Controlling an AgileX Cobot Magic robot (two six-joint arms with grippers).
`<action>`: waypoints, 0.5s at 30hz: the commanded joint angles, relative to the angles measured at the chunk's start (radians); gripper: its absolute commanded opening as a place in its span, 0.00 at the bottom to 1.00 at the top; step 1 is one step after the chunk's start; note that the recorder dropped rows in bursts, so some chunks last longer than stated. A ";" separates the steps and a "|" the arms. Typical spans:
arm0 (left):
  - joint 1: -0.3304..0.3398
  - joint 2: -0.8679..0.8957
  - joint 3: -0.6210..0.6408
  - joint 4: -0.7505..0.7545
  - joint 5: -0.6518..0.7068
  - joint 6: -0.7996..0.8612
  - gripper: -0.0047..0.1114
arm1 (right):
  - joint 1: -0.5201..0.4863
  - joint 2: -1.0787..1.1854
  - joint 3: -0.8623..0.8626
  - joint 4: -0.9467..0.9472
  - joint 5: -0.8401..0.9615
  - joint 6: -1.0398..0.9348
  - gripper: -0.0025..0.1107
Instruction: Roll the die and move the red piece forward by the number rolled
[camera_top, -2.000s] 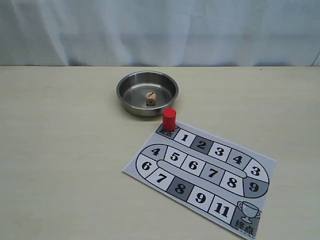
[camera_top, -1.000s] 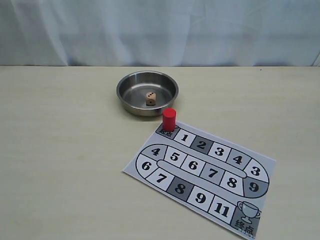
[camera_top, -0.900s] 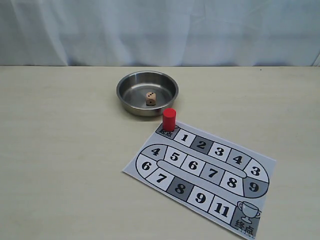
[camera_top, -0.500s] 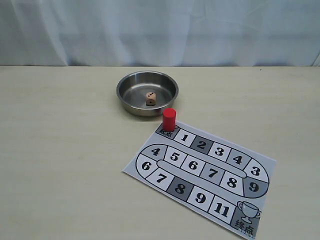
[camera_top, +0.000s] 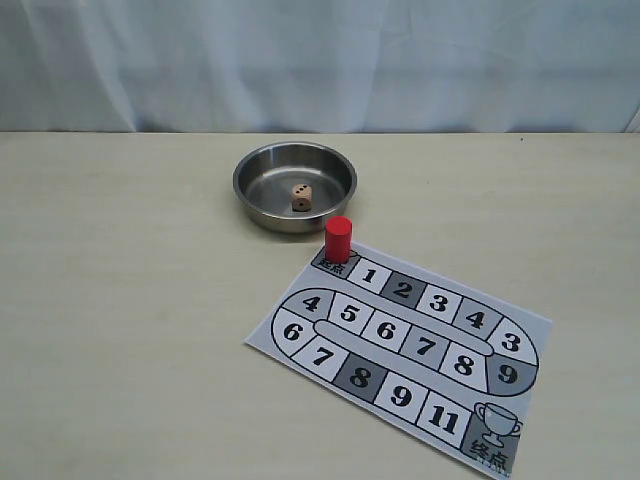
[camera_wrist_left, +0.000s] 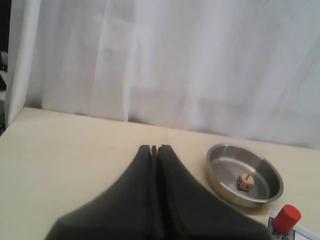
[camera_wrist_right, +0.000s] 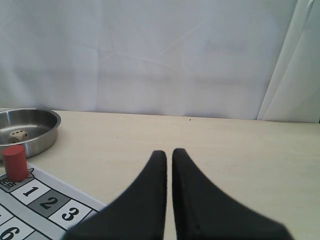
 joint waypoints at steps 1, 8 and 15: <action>0.001 0.164 -0.013 0.019 -0.028 0.008 0.04 | -0.002 -0.004 0.001 -0.002 -0.006 0.001 0.06; 0.001 0.452 -0.096 -0.009 -0.004 0.036 0.04 | -0.002 -0.004 0.001 -0.002 -0.006 0.001 0.06; -0.001 0.715 -0.272 -0.016 0.168 0.073 0.04 | -0.002 -0.004 0.001 -0.002 -0.006 0.001 0.06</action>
